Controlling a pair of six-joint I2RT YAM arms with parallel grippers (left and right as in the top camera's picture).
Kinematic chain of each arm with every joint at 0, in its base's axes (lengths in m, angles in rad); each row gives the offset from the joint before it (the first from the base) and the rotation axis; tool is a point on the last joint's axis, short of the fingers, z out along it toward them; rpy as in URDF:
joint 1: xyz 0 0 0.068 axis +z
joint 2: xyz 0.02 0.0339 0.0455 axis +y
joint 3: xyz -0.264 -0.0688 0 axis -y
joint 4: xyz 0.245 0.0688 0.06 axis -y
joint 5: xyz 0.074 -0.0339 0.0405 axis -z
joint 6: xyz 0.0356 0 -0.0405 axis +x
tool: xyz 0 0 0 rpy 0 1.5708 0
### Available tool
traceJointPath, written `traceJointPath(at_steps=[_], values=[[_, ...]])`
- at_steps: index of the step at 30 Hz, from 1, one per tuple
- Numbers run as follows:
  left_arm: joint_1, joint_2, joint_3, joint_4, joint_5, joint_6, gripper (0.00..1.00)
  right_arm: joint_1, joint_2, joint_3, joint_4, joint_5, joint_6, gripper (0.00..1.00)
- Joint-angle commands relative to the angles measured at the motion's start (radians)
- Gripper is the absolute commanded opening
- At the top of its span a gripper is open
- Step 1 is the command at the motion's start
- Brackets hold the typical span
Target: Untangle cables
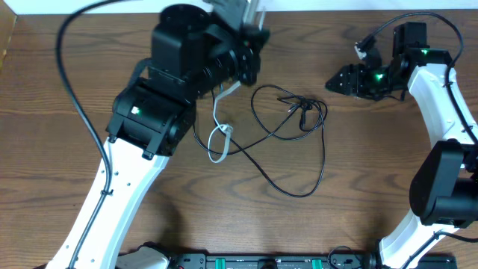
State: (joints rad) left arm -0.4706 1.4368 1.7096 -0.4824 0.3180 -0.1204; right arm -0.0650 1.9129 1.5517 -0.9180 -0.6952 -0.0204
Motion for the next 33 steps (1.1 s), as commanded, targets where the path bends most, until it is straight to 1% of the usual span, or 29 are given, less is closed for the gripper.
traceJointPath(at_steps=[1,3,6,8,11,13,14,16,17,18,21,24,28,30,31,32,33], values=[[0.023,-0.008,0.01,0.095,-0.046,-0.148,0.07,0.031,-0.016,0.004,0.016,-0.248,-0.134,0.72],[0.027,-0.008,0.01,0.145,-0.045,-0.225,0.07,0.047,-0.026,0.004,0.037,-0.342,-0.176,0.74],[0.027,-0.008,0.01,0.205,-0.042,-0.299,0.07,0.082,-0.04,0.004,0.078,-0.447,-0.205,0.76],[0.027,-0.008,0.01,0.278,-0.042,-0.364,0.07,0.144,-0.051,0.004,0.146,-0.525,-0.206,0.77],[0.031,-0.012,0.01,0.356,-0.042,-0.427,0.07,0.203,-0.055,0.004,0.24,-0.619,-0.205,0.8],[0.046,-0.015,0.01,0.418,-0.042,-0.489,0.07,0.224,-0.055,0.004,0.331,-0.732,-0.204,0.81],[0.051,-0.016,0.01,0.433,-0.042,-0.509,0.07,0.227,-0.055,0.004,0.352,-0.759,-0.204,0.82],[0.071,-0.016,0.01,0.474,-0.041,-0.571,0.07,0.24,-0.055,0.004,0.472,-0.867,-0.166,0.84],[0.084,-0.016,0.01,0.494,-0.03,-0.621,0.07,0.249,-0.055,0.004,0.518,-0.866,-0.129,0.84],[0.091,-0.016,0.01,0.499,-0.014,-0.645,0.07,0.266,-0.055,0.004,0.574,-0.866,-0.089,0.84],[0.095,-0.016,0.01,0.494,-0.013,-0.644,0.07,0.303,-0.055,0.004,0.663,-0.866,-0.027,0.86],[0.094,-0.016,0.01,0.483,-0.011,-0.645,0.07,0.346,-0.055,0.004,0.702,-0.86,-0.018,0.85],[0.095,-0.016,0.01,0.479,0.014,-0.644,0.07,0.433,-0.055,0.004,0.719,-0.691,-0.006,0.8],[0.095,-0.016,0.01,0.467,0.014,-0.644,0.08,0.46,-0.055,0.004,0.743,-0.657,0.024,0.8],[0.095,-0.016,0.01,0.452,0.013,-0.644,0.07,0.483,-0.055,0.004,0.782,-0.632,0.058,0.76],[0.095,-0.016,0.01,0.44,0.013,-0.644,0.07,0.494,-0.055,0.004,0.809,-0.61,0.092,0.7],[0.095,-0.016,0.01,0.428,0.013,-0.644,0.07,0.5,-0.055,0.004,0.83,-0.581,0.128,0.62]])
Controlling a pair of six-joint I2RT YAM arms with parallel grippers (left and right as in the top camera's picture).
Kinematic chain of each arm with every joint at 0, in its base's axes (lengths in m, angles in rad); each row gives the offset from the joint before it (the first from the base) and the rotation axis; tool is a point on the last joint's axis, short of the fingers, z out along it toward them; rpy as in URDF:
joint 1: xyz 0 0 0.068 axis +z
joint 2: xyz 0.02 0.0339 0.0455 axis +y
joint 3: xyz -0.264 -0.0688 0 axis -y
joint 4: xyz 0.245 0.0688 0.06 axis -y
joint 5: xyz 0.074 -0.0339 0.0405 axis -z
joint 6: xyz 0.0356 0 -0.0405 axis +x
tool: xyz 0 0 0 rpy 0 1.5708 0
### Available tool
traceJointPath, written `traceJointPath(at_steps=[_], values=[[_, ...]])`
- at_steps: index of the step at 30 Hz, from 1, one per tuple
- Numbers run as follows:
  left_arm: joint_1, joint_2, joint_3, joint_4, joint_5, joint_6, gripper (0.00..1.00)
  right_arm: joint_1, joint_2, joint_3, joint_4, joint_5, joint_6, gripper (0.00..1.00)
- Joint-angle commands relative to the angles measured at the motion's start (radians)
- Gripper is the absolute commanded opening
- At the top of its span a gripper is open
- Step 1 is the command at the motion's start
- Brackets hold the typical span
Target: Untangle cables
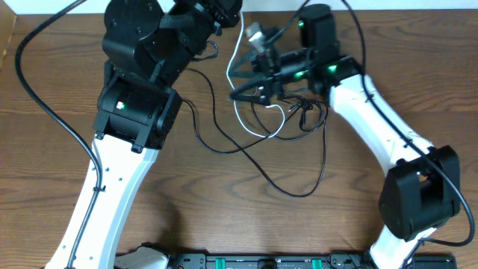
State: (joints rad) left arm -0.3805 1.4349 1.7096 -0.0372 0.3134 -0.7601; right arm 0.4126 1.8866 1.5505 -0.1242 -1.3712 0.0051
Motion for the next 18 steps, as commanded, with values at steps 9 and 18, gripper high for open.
traceJointPath(at_steps=[9,18], values=[[0.005,-0.014,0.009,-0.177,-0.122,0.179,0.08,0.0,-0.029,0.005,-0.119,0.411,0.267,0.01],[0.005,-0.012,0.009,-0.542,-0.577,0.34,0.61,-0.076,-0.103,0.071,-0.408,0.65,0.196,0.01]])
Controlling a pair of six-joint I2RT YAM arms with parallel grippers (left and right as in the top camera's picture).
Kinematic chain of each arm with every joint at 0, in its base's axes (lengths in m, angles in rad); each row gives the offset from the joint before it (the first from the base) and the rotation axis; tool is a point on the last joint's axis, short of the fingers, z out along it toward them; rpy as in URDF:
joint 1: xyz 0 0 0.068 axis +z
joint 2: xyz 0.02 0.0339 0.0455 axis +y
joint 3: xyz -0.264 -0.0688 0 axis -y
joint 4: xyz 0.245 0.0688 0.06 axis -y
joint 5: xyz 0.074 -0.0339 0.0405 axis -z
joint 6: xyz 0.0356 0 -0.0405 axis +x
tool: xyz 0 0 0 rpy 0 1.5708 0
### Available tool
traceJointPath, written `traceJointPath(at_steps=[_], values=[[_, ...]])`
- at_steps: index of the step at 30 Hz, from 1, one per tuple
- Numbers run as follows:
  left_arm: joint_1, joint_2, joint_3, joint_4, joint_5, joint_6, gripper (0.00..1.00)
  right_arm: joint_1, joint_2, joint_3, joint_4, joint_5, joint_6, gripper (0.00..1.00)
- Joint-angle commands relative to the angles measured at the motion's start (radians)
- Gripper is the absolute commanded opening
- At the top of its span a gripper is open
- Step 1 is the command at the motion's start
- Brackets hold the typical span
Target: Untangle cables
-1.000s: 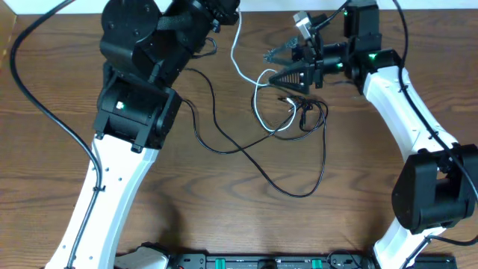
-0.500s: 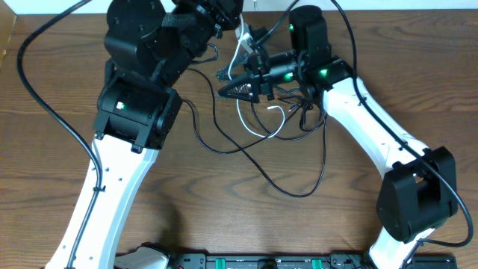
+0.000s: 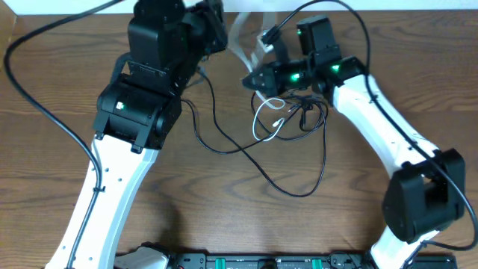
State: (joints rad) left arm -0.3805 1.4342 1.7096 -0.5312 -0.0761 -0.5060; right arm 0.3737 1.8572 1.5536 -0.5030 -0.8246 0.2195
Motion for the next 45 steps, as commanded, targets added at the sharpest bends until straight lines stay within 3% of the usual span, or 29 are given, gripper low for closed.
traceJointPath(at_steps=[1,5,13,21,28,31,35,40,45], values=[[0.005,-0.011,0.009,-0.099,-0.215,0.1,0.65,-0.06,-0.078,0.124,-0.06,0.132,-0.018,0.01],[0.005,-0.011,0.009,-0.186,-0.259,0.11,0.7,-0.1,-0.078,0.3,-0.077,0.268,0.021,0.01],[0.005,-0.011,0.009,-0.21,-0.258,0.11,0.7,-0.197,-0.078,0.598,-0.02,0.586,0.102,0.01],[0.005,-0.01,0.009,-0.212,-0.259,0.114,0.7,-0.357,-0.077,0.625,0.082,0.643,0.22,0.01],[0.005,-0.01,0.009,-0.228,-0.257,0.113,0.7,-0.425,-0.08,0.718,0.299,0.631,0.497,0.01],[0.005,-0.008,0.009,-0.232,-0.257,0.114,0.7,-0.424,-0.08,0.773,0.333,0.631,0.534,0.01],[0.005,-0.003,0.009,-0.235,-0.249,0.113,0.7,-0.425,-0.08,0.821,0.249,0.631,0.505,0.01],[0.005,0.016,0.009,-0.247,-0.247,0.113,0.7,-0.425,-0.062,0.819,0.008,0.65,0.291,0.01],[0.005,0.029,0.009,-0.249,-0.247,0.113,0.7,-0.435,-0.023,0.819,-0.06,0.779,0.182,0.01]])
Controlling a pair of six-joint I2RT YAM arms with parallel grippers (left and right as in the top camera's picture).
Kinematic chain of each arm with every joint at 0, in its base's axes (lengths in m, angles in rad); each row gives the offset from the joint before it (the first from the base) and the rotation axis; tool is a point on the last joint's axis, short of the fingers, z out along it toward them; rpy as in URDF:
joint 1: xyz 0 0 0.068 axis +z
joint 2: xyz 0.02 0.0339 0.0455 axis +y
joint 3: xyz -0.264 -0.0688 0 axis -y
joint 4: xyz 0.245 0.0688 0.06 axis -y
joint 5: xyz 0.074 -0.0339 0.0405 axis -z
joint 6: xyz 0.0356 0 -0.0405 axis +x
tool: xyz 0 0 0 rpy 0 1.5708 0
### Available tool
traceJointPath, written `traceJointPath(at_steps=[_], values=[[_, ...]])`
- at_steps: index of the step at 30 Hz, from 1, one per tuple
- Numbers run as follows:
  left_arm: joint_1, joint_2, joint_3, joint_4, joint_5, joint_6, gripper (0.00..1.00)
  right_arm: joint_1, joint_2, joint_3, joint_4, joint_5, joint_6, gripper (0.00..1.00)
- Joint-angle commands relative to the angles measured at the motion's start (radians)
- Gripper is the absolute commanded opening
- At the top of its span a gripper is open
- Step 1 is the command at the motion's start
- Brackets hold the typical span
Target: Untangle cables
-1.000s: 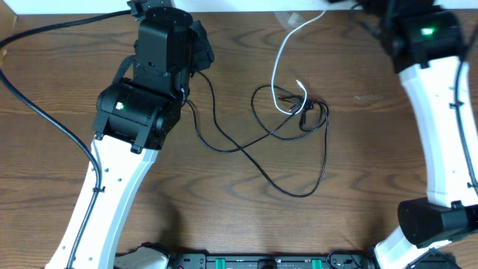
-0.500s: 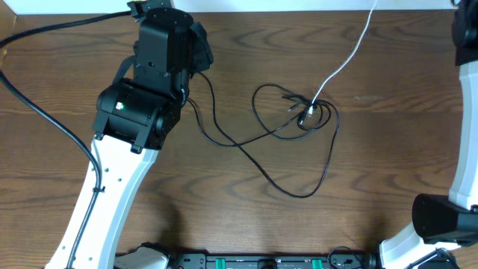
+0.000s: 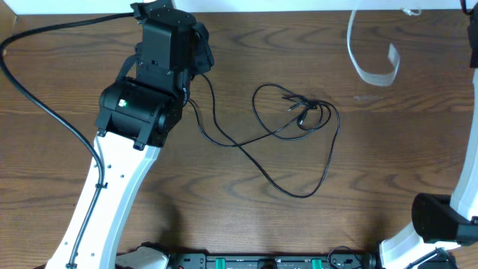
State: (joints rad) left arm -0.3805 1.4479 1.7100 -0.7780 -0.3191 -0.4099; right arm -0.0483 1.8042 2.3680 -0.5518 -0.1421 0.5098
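A thin black cable point(image 3: 278, 131) lies on the table in loose loops, with a small knot of plugs point(image 3: 305, 112) at its right. One end runs up under my left arm's wrist point(image 3: 168, 52). The left gripper point(image 3: 202, 58) is mostly hidden beneath that wrist, so its jaws cannot be read. A white flat cable point(image 3: 371, 72) hangs blurred in the air at the upper right, clear of the black cable. Its upper end leaves the frame's top edge. My right gripper is out of view; only the right arm point(image 3: 470, 149) shows at the right edge.
The wooden table point(image 3: 224, 217) carries only the black cable. The left arm's thick black supply lead point(image 3: 52, 104) curves across the left side. A rail with green connectors point(image 3: 261, 261) runs along the front edge. The right arm's base point(image 3: 441, 220) stands at the lower right.
The right arm has left the tangle for the far right edge, its gripper now out of frame. The white cable, which looped over the black knot, now hangs apart at the upper right.
At first the white cable lay across the black one near my left arm, with the right gripper far off to the right. Then both grippers met above the tangle with the white cable lifted. Later its loop dangled over the black knot. Now the two cables are separate.
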Motion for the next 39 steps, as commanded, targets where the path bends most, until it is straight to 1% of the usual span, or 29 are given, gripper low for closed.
traceJointPath(at_steps=[1,7,9,14,20,25,31,33,37,38,39], values=[[0.005,0.017,0.009,-0.003,-0.004,0.017,0.7,-0.018,0.036,0.005,-0.01,0.116,-0.123,0.01],[0.005,0.024,0.009,-0.003,-0.004,0.017,0.7,-0.031,0.079,0.005,0.019,0.32,-0.223,0.01],[0.005,0.027,0.009,-0.003,-0.004,0.017,0.7,-0.043,0.117,0.005,0.06,0.389,-0.272,0.01],[0.005,0.043,0.009,-0.003,-0.004,0.017,0.7,-0.079,0.225,0.005,0.22,0.422,-0.364,0.01],[0.005,0.05,0.009,0.002,-0.004,0.017,0.7,-0.115,0.365,0.005,0.371,0.43,-0.441,0.01],[0.005,0.05,0.009,0.001,-0.004,0.017,0.7,-0.163,0.494,0.005,0.475,0.451,-0.441,0.01],[0.005,0.05,0.009,0.002,-0.004,0.017,0.7,-0.225,0.619,0.005,0.661,0.451,-0.436,0.01],[0.005,0.05,0.009,0.001,-0.004,0.017,0.7,-0.235,0.637,0.005,0.658,0.451,-0.436,0.01],[0.005,0.05,0.009,0.002,-0.004,0.017,0.7,-0.257,0.679,0.005,0.584,0.45,-0.436,0.01],[0.005,0.05,0.009,0.002,-0.004,0.017,0.7,-0.261,0.694,0.005,0.568,0.449,-0.436,0.05],[0.005,0.05,0.009,0.002,-0.004,0.017,0.7,-0.267,0.711,0.005,0.536,0.447,-0.436,0.58]])
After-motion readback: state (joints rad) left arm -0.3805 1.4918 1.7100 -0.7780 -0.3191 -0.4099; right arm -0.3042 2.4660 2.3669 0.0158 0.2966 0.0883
